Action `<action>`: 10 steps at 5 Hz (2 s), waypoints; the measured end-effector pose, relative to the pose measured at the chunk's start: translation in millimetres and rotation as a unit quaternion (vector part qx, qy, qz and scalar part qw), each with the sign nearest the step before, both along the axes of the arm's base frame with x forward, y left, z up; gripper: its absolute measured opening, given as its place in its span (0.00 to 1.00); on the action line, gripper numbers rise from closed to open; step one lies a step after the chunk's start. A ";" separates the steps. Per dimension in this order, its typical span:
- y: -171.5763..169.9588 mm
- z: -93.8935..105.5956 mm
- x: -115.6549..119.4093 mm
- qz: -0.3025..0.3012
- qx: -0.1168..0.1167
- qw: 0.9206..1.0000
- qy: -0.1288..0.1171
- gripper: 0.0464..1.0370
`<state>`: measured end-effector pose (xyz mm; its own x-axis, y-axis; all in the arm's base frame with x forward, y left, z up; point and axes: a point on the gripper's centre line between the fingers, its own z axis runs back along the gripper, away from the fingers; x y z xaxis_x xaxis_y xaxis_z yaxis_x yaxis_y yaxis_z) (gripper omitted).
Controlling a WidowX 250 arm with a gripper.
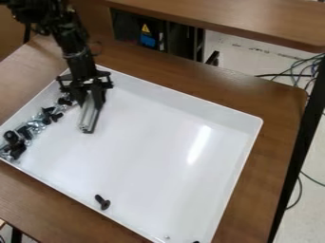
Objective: Sweep into pile
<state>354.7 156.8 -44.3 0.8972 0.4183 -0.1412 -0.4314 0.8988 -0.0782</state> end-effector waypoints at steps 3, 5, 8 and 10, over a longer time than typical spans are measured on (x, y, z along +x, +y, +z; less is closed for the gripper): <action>-27.3 16.1 -13.2 -0.059 0.022 0.998 -0.021 0.31; -77.0 35.1 -17.5 -0.134 0.057 0.989 -0.039 0.31; -109.9 14.1 -32.3 -0.155 0.076 0.985 -0.021 0.36; -108.6 9.4 -40.5 -0.155 0.083 0.984 -0.014 0.87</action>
